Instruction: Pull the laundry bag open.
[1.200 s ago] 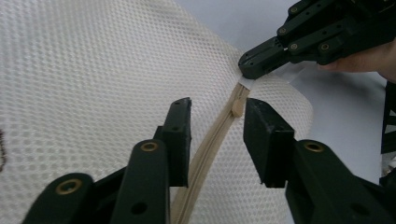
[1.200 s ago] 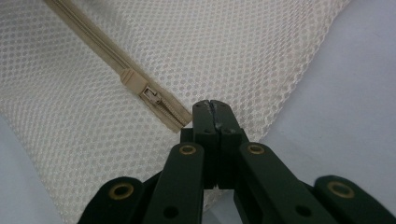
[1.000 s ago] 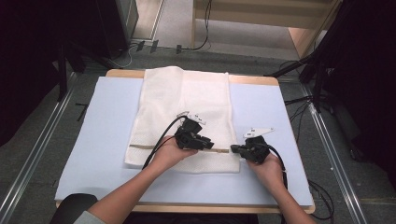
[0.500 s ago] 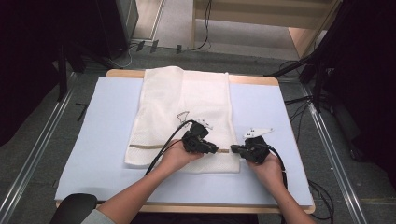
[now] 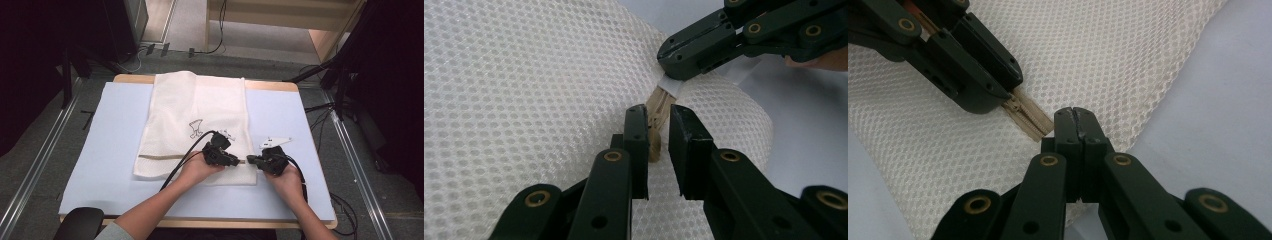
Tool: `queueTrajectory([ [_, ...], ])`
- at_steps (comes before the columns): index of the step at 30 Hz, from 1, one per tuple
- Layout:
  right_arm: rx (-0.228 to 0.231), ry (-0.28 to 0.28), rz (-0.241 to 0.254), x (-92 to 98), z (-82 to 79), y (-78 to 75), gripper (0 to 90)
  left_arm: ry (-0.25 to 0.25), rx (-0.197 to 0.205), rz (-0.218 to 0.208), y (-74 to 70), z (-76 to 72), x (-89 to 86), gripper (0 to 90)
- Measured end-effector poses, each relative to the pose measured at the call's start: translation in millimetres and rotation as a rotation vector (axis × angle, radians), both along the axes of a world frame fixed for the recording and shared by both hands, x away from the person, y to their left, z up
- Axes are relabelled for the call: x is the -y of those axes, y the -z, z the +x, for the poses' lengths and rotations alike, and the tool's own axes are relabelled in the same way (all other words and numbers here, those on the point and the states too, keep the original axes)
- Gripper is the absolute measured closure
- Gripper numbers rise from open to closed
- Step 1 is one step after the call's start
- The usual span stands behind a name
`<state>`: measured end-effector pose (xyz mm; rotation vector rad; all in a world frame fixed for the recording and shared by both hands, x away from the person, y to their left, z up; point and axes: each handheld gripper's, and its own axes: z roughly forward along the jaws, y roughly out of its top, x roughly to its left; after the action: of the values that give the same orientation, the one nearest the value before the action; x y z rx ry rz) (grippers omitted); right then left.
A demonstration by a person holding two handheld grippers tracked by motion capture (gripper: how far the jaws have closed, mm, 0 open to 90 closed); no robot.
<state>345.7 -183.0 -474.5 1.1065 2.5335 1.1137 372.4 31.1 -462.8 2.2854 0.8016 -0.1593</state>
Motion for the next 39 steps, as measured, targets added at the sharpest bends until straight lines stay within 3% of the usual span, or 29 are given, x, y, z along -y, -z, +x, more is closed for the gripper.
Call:
queueTrajectory([
  [3, 0.0, 0.002, -0.002, -0.3, -0.3, -0.1, 90.0, -0.01, 0.019, 0.012, 1.1, -0.6, 2.5, 83.6],
  [9, 0.024, -0.006, -0.023, -2.0, -1.6, -0.6, 90.0, -0.005, 0.019, 0.015, 1.7, 0.8, 2.3, 87.9],
  [22, 0.048, -0.012, -0.047, -4.6, -3.5, -0.7, 90.0, 0.004, -0.017, 0.021, -2.9, 4.2, -1.9, 88.8],
  [39, 0.048, -0.005, -0.037, -3.9, -4.1, 0.5, 90.0, -0.005, -0.054, 0.018, -12.8, 6.8, -34.4, 88.8],
])
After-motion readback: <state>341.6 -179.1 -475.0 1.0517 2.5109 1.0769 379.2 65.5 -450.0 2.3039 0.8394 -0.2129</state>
